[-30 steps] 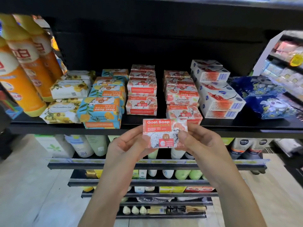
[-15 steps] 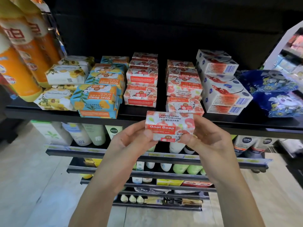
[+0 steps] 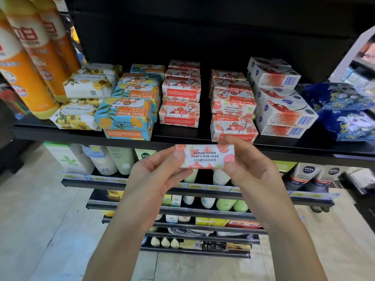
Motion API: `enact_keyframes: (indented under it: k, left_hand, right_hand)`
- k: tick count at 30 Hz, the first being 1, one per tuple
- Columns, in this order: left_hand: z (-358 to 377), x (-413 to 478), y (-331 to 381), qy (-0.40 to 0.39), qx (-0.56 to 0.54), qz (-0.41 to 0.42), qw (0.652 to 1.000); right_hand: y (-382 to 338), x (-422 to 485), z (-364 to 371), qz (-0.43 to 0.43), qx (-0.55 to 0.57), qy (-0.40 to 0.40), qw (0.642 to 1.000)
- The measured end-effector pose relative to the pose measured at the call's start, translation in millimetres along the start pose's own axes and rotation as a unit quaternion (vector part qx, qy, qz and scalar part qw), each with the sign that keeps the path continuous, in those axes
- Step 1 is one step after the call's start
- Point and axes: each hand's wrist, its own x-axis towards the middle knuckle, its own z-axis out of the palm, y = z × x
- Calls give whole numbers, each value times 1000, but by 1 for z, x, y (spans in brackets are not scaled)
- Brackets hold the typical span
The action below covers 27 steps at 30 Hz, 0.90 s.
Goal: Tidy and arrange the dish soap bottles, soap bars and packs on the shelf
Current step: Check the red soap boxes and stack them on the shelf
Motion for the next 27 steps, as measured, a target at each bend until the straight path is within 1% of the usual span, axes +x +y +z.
enact_keyframes:
  k: [3,5,12,16,20,23,27]
  left_hand:
    - [-2,-1,0,1,8,3,1000]
    - [-2,-2,-1,2,11,6,1000]
    - [2,-4,0,2,4,6,1000]
    - [5,-5,1,-5,6,16,1000]
    - [6,-5,-1,-9,39,30,999]
    - [6,-6,-1,-5,28,18,999]
    - [8,-6,-2,5,33,-5,999]
  right_hand:
    - [0,1,1,60,-8,25,998]
    - [0,1,3,82,-13,36,996]
    - [-3,-1,5,102,12,60,993]
    - [-2,-4,2,88,17,58,994]
    - [-4,-6,-1,42,36,36,998]
    - [-2,-6,-3,1,27,17,999]
    - [2,-6,-4,-17,35,6,999]
